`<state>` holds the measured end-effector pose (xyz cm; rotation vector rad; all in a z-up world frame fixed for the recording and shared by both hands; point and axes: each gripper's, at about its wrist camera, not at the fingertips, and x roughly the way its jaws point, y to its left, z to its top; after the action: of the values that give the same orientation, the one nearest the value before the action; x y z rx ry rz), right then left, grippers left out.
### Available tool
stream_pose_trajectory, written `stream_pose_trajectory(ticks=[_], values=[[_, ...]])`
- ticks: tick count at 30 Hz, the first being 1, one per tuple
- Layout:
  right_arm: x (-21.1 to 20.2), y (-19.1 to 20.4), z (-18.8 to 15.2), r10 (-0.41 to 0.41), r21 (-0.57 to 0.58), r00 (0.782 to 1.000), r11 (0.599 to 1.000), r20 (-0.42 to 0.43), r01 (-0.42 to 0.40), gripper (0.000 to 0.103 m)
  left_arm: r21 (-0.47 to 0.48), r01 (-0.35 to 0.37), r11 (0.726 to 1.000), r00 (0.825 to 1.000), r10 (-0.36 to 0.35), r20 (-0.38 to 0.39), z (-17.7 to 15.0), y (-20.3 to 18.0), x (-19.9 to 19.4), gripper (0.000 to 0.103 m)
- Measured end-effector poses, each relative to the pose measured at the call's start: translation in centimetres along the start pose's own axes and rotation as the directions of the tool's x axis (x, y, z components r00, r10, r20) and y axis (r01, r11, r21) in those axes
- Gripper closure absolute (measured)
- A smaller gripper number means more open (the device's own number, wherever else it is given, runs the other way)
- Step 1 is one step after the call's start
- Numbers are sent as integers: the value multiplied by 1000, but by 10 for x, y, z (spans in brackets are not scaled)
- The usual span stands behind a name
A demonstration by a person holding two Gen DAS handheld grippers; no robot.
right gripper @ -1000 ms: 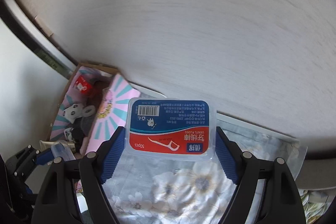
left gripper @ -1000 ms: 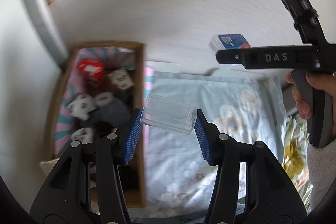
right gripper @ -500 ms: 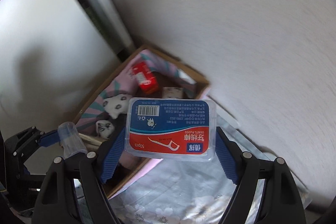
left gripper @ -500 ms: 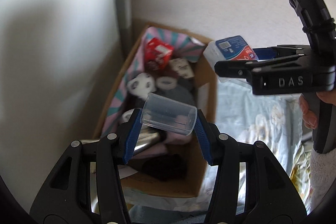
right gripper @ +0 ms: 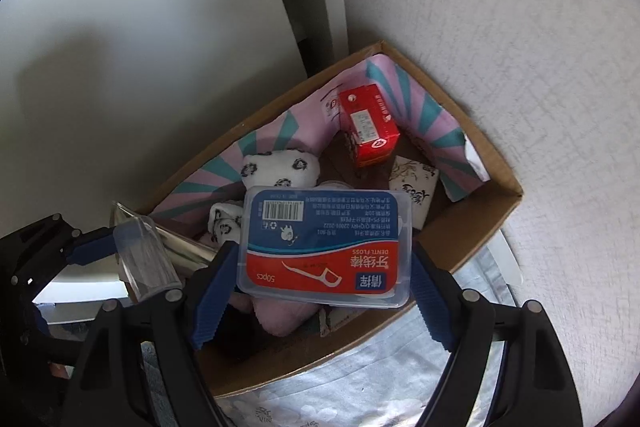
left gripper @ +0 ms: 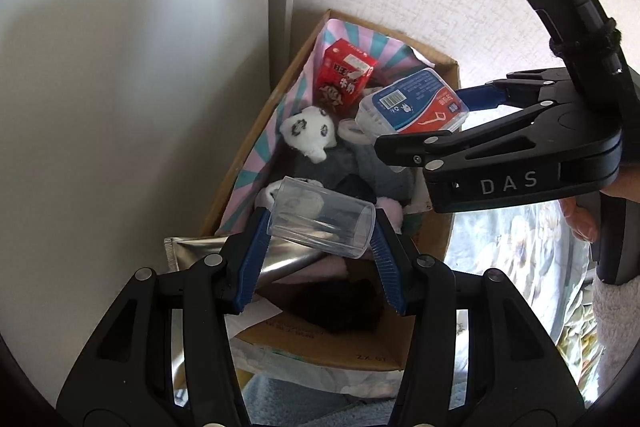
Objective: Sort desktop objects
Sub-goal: 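Carry clear case and floss box over the box and open both grippers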
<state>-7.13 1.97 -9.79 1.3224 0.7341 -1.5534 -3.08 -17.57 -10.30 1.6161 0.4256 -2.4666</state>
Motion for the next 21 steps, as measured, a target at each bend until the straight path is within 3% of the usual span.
stream_pose_trajectory(ticks=[4,5,6,7,11,15,21], values=[[7,0,2,8,-13,1000,1000,-25,-9,25,-8,13,1000,1000,-13,-19,-1,0,3,52],[9,0,2,15,-18,999,1000,-34,-16,24,-15,26,1000,999,-26,-34,0,0,6,36],[11,1,2,22,-23,999,999,-46,-23,24,-27,40,999,998,-41,-44,-1,1,7,10],[14,2,2,23,-25,998,999,-60,-25,23,-41,51,998,998,-52,-38,-2,1,6,0],[20,2,-1,21,-30,997,999,-69,-23,1,-9,50,999,999,-50,-4,-3,-6,0,0],[17,-2,-2,0,-11,999,1000,-37,-1,0,57,-27,998,1000,28,-4,-5,-14,-1,0],[-4,-19,-5,3,78,1000,997,20,-5,0,59,3,998,1000,-1,-28,-3,-13,-6,0]])
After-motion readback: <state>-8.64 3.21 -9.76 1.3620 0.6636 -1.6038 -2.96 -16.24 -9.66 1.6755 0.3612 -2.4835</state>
